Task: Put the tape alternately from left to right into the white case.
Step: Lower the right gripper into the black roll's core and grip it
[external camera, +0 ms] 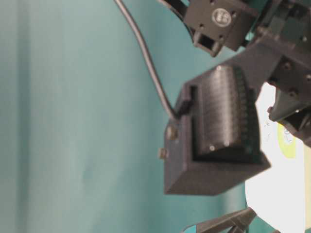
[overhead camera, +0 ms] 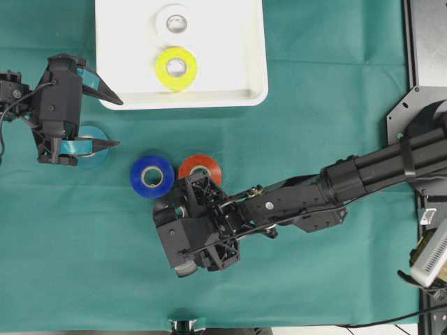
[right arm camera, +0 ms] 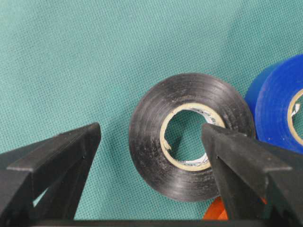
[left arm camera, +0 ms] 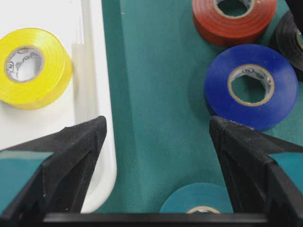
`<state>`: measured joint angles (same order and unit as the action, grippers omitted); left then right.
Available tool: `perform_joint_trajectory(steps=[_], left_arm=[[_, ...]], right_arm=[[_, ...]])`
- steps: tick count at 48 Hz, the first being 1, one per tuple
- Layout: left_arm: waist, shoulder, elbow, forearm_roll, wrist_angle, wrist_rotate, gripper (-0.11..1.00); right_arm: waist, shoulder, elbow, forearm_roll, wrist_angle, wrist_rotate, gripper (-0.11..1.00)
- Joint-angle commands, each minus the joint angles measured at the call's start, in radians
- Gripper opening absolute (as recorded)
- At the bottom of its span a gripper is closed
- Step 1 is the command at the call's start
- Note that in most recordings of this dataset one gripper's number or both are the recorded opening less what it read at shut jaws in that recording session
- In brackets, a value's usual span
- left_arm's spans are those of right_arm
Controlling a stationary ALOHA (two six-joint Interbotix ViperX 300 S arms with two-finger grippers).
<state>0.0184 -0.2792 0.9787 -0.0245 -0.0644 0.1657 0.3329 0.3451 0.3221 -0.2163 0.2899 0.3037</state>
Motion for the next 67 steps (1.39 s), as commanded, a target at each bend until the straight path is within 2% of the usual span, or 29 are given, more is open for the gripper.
perform_joint_trajectory(steps=[1,9,15,18,25,30,50,67], left_arm=[[-0.002,-0.009,-0.006,-0.002,-0.005,-0.002,0.99],[-0.002,-0.011,0.002,-0.002,-0.005,-0.003,0.99],[-0.002,-0.014,0.003,-0.002,-0.005,-0.005,0.99],[-0.002,-0.014,0.005,-0.002,-0.005,-0.005,0.99],[-0.002,-0.014,0.005,-0.002,-0.005,-0.005,0.99],[-0.002,-0.015,0.005,-0.002,-0.005,-0.005,0.99],[-0.002,-0.015,0.005,-0.002,-0.005,-0.014,0.99],[-0.002,-0.015,0.005,-0.002,-0.005,-0.014,0.99]], right_arm=[[-0.003,-0.014,-0.012,0.006,-0.003,0.003,0.72],[-0.002,0.008,-0.014,0.006,-0.006,0.005,0.67],[-0.002,0.015,-0.014,0.008,-0.006,0.006,0.57],[-0.002,0.015,-0.017,0.005,-0.006,0.006,0.47],[-0.002,0.014,-0.021,0.000,-0.008,0.008,0.13],[-0.002,0.014,-0.021,-0.002,-0.018,0.008,0.03],[0.002,-0.009,-0.021,-0.003,-0.026,0.009,0.02],[0.009,-0.104,-0.008,-0.003,-0.021,0.009,0.02]])
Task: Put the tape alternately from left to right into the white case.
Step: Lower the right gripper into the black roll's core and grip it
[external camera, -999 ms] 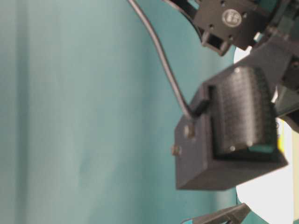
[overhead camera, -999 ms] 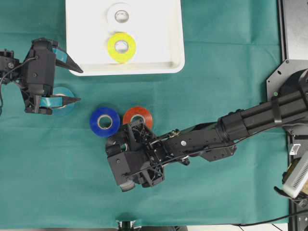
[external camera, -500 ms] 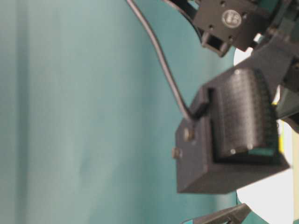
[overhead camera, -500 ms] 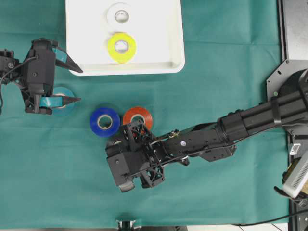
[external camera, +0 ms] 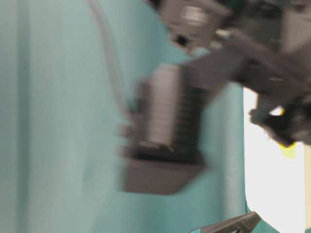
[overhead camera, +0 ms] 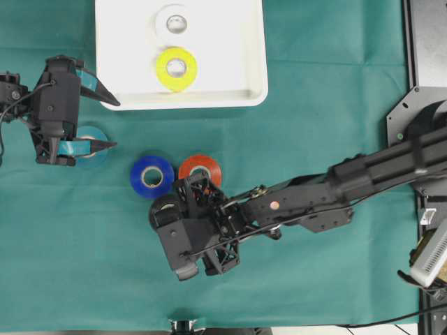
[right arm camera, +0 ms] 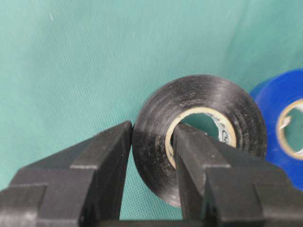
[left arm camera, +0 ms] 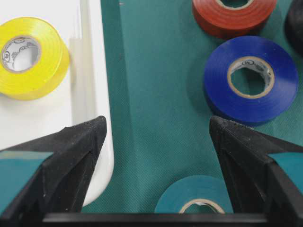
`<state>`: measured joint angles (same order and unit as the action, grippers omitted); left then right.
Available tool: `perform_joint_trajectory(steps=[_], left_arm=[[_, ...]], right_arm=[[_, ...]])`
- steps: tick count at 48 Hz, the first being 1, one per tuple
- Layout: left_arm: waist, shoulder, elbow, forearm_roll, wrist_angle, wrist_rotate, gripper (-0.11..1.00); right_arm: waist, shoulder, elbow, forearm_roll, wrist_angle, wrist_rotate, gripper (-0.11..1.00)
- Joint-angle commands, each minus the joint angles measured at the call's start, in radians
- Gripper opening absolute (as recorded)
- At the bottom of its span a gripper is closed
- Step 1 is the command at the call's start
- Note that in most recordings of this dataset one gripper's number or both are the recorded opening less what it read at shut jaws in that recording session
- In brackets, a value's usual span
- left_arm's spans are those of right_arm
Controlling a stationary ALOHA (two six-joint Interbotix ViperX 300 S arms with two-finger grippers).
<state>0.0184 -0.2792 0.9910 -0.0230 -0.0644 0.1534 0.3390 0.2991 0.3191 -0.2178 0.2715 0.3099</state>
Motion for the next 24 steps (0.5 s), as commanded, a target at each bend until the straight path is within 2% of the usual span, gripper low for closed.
perform_joint_trajectory(steps=[1,12,24], left_arm=[[-0.002,-0.015,-0.008,-0.003,-0.005,-0.002,0.99],[-0.002,-0.015,-0.008,-0.003,-0.005,-0.002,0.99],[-0.002,-0.015,-0.008,-0.003,-0.005,-0.002,0.99]], right_arm=[[0.003,-0.061,-0.002,-0.002,-0.003,0.003,0.02],[0.003,-0.080,0.009,-0.025,-0.002,0.006,0.02],[-0.032,-0.110,0.040,-0.031,0.034,0.006,0.02]])
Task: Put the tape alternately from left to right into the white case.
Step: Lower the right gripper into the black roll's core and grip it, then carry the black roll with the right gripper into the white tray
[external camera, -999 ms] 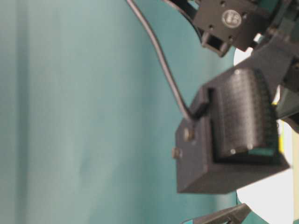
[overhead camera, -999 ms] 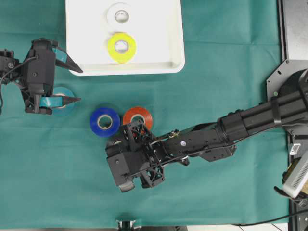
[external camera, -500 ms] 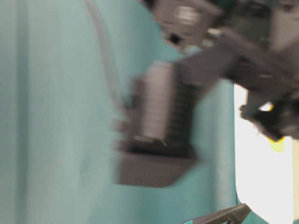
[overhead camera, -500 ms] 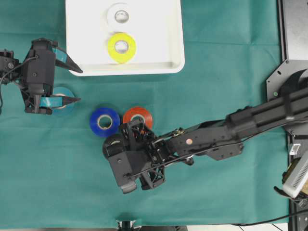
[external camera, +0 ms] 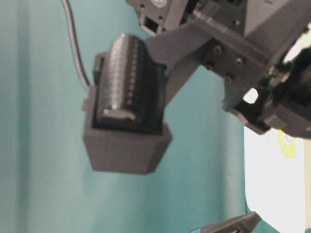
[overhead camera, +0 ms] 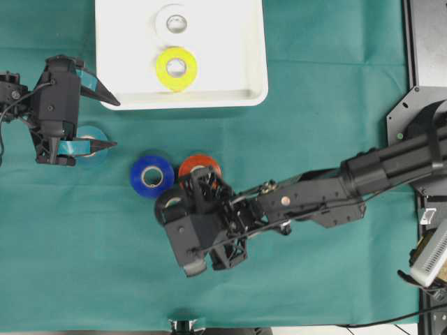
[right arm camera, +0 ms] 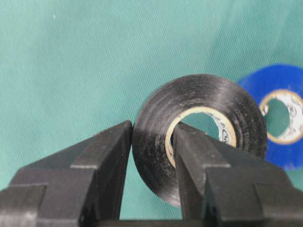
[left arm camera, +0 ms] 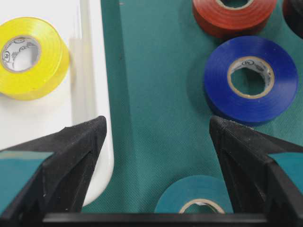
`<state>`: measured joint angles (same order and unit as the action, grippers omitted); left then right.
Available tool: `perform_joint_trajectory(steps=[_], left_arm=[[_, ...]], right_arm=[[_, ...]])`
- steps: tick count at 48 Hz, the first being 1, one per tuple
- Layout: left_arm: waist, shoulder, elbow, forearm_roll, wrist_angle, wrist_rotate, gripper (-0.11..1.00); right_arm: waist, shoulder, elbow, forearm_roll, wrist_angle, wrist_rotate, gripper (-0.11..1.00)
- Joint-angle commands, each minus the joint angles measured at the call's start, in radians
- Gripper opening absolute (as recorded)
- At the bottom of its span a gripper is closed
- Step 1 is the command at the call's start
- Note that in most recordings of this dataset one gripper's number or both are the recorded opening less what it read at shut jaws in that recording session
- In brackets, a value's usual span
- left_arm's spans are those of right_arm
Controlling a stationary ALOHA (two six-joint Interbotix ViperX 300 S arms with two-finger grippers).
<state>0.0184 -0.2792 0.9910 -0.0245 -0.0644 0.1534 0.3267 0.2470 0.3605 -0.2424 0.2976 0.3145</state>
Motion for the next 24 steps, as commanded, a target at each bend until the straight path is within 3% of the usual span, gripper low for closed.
perform_joint_trajectory(steps=[1,24], left_arm=[[-0.002,-0.015,-0.008,-0.002,-0.005,-0.003,0.99],[-0.002,-0.015,-0.008,-0.002,-0.005,-0.003,0.99]], right_arm=[[-0.025,-0.064,0.003,-0.006,0.009,0.002,0.02],[-0.181,-0.204,0.143,-0.043,-0.005,0.002,0.02]])
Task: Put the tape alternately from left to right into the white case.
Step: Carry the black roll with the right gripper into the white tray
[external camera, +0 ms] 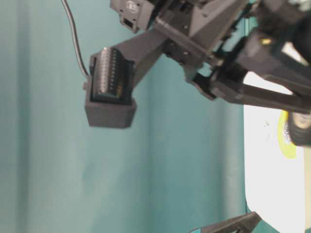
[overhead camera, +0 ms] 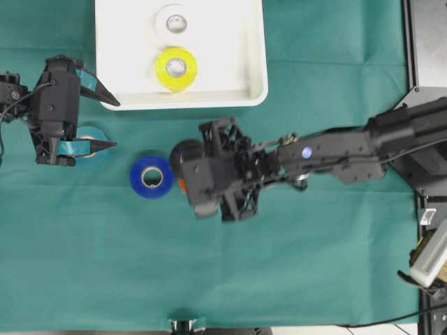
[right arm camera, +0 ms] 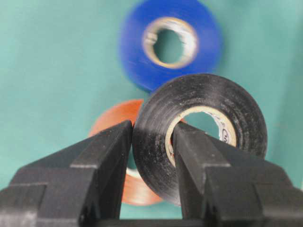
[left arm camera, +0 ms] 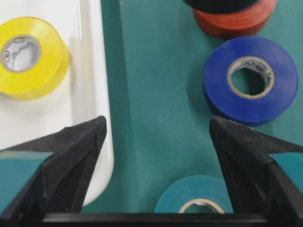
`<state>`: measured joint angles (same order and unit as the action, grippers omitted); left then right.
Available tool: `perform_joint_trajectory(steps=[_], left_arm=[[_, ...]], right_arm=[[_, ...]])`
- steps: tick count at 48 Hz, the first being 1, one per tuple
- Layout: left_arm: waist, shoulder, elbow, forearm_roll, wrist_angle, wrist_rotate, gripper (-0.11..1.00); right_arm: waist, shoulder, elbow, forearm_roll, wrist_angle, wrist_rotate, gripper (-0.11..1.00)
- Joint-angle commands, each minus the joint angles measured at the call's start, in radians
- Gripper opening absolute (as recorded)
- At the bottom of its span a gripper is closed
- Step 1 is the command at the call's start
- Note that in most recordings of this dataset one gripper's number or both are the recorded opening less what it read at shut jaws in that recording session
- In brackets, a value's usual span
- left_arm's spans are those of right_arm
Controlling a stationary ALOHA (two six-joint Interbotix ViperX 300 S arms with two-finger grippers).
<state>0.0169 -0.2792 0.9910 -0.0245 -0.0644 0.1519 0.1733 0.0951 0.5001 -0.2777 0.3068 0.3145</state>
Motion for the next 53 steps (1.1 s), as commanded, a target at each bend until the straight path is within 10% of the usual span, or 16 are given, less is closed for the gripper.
perform_joint_trajectory(steps=[1,53], left_arm=[[-0.002,-0.015,-0.008,-0.002,-0.005,-0.002,0.99],[0.000,-0.015,-0.002,-0.002,-0.005,0.000,0.99]], right_arm=[[-0.035,-0.058,0.009,-0.008,-0.017,0.002,0.02],[-0.468,-0.060,0.104,-0.097,-0.146,-0.009,0.02]])
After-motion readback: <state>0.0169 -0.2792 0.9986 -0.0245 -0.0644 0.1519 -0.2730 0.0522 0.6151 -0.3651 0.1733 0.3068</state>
